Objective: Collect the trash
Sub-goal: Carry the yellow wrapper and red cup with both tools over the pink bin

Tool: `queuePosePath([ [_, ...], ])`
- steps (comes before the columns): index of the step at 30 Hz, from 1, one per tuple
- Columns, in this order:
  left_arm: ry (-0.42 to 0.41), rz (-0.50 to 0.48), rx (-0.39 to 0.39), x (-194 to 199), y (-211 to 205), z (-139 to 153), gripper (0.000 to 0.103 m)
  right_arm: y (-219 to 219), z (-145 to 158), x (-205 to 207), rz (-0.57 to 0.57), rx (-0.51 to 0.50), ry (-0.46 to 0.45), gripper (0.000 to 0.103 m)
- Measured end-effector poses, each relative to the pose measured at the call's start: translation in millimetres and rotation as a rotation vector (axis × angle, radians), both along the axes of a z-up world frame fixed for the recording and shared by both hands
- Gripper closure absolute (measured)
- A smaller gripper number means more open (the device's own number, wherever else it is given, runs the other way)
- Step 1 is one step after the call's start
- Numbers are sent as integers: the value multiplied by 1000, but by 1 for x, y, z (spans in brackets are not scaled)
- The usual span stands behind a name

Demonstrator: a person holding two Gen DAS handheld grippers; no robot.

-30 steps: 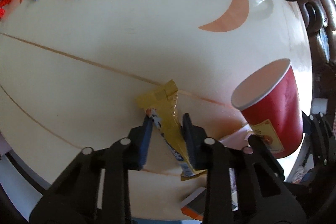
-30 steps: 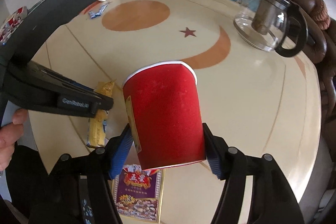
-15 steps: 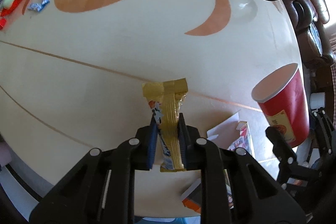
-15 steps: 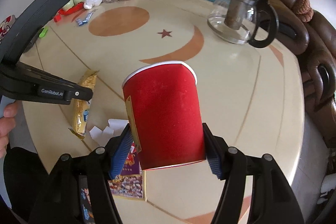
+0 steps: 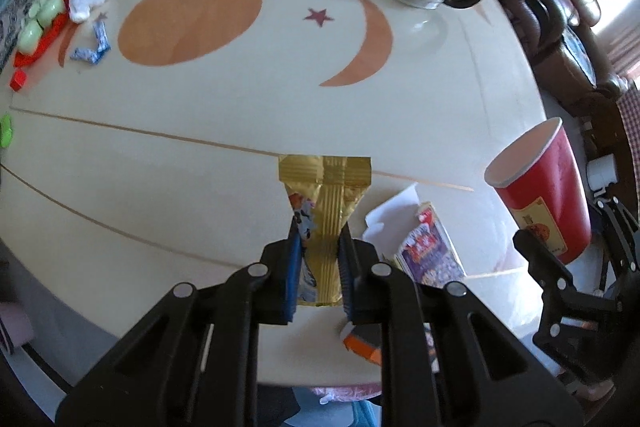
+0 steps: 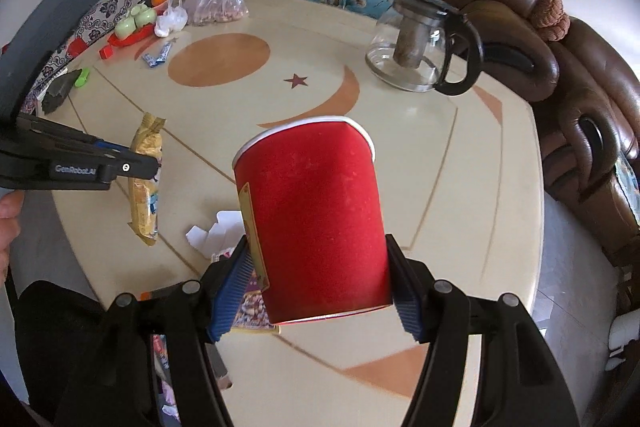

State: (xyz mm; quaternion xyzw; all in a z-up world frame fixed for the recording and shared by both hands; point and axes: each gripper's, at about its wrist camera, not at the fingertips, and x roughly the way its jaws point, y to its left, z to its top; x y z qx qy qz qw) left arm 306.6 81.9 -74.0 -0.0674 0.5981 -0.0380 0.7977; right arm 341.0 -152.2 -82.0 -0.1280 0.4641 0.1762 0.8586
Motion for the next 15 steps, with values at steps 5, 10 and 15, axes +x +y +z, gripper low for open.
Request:
queuePosePath([
  [5,-58,-45,20,-12,-14,21,86,-6,18,-22,-19,3,-30,41],
  [10,-110,-94,39,-42,-22,42,86,-9,38,-52,-31,-3,-68,41],
  [15,-151,-142,65,-70,-33,55,86,-8,54,-90,-28,-13,-105,41],
])
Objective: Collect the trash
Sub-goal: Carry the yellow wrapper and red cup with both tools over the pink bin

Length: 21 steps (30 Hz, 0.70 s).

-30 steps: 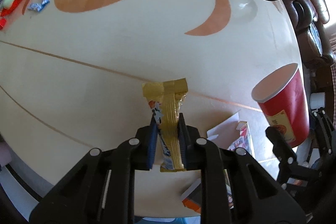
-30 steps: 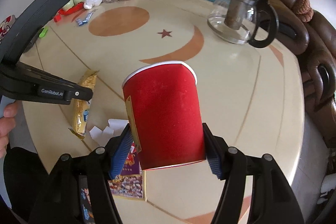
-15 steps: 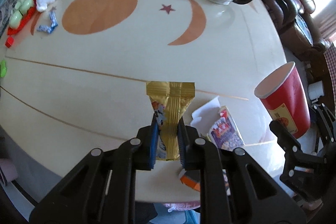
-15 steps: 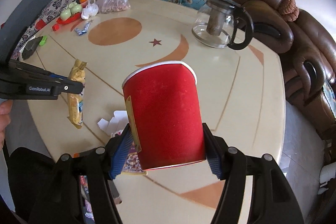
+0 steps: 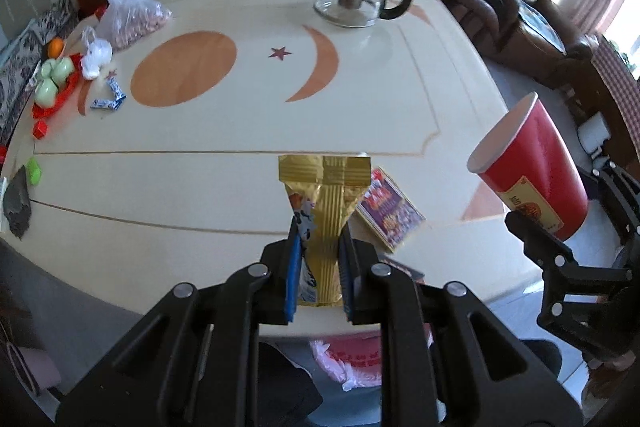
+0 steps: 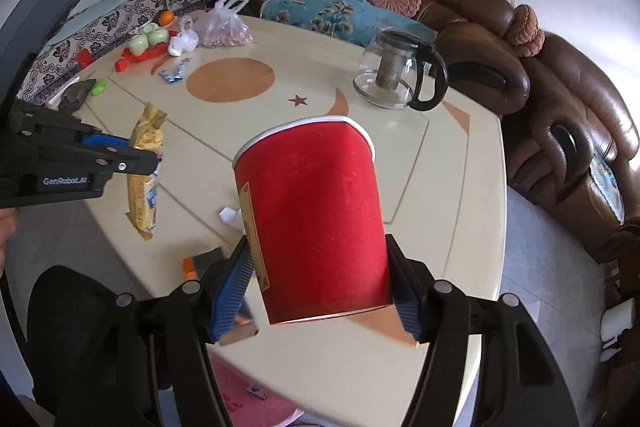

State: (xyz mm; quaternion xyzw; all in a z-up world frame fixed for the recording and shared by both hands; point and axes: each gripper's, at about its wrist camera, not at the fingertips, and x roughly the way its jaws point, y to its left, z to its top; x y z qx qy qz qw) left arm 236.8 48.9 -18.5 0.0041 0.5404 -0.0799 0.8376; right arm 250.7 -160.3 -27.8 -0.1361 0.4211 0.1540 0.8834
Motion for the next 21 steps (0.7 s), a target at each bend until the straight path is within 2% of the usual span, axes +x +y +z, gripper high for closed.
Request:
queuePosePath([
  [10,-35,-93,18,-65,-20,11,86,5,17,-72,7,-37,-49,41],
  [21,-34,-155,18,-122,-31,2,86,1,15,-136,-6,-50,-58,41],
])
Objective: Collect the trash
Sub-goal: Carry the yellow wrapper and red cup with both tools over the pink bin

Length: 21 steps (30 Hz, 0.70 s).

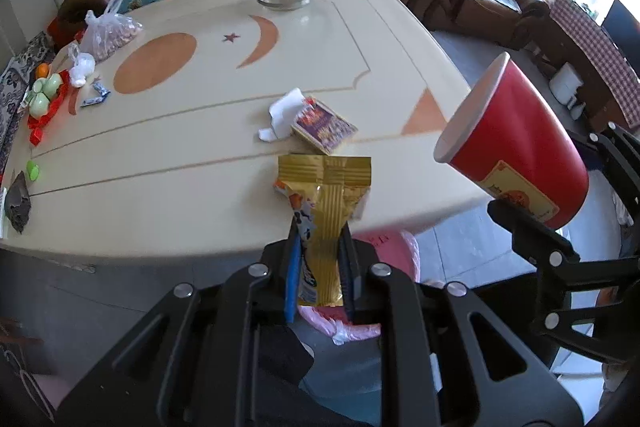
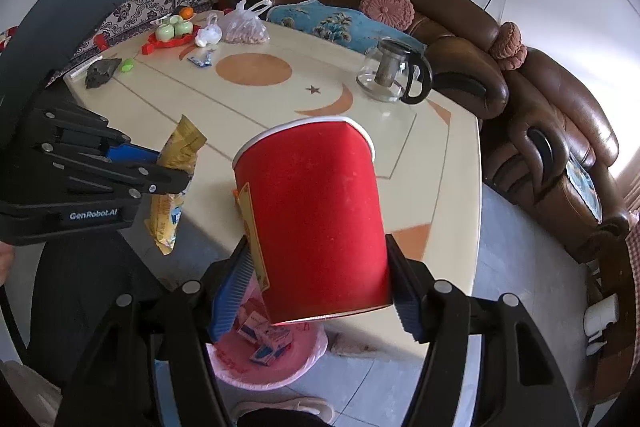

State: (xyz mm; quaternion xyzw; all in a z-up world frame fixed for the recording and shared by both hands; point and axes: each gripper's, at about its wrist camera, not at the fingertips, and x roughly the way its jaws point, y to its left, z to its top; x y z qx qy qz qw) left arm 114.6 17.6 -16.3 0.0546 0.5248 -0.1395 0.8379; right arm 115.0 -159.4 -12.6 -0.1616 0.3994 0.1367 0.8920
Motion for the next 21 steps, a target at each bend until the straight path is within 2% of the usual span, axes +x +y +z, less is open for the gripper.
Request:
queuePosePath([
  [9,32,-33,6,-34,-7,-28,86,6,-21,-42,5,-32,3,41],
  [21,70,-55,22,-63,-11,-67,86,9,-59,-67,-5,-23,67,41],
])
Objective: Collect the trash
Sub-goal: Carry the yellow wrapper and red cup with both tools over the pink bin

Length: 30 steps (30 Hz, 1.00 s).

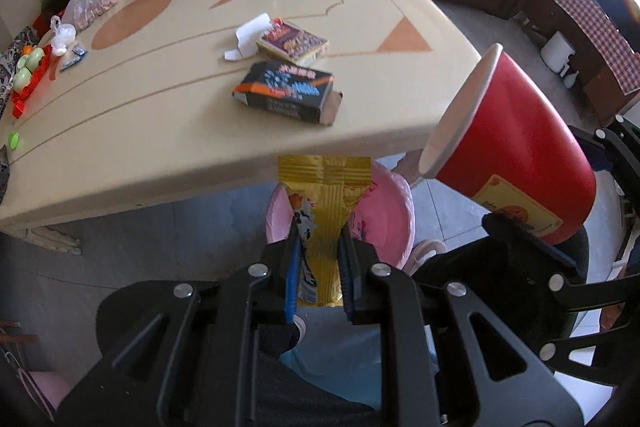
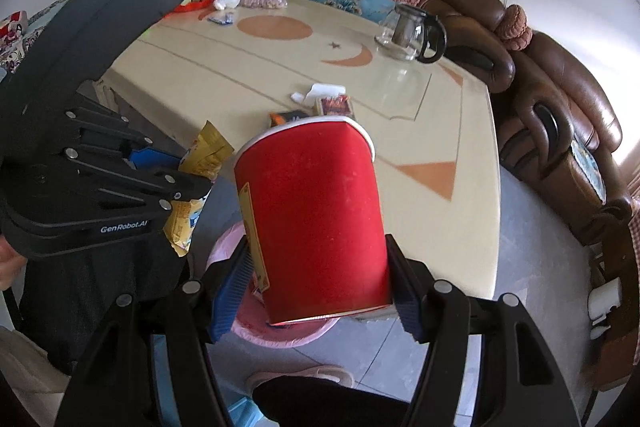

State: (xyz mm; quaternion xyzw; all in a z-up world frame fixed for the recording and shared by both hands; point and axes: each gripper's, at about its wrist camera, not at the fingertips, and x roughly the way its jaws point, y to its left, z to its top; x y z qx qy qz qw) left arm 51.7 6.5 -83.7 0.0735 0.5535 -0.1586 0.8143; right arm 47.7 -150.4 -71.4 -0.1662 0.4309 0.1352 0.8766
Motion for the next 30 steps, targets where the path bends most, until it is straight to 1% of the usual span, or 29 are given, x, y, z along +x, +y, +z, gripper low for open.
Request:
queuePosePath([
  [10,33,-13,2,-7,-5,-33,86,0,-35,5,-22,13,70,41],
  [16,70,-14,1,-5,-6,-61,86,-2,-62,8,-37,3,109,41],
  [24,136,26,-27,4,-6,-105,86,-4,-108,16,-50,14,184,41],
  [30,163,60,-58,16,-2,-128,86,-5,-140,22,-64,17,226,41],
])
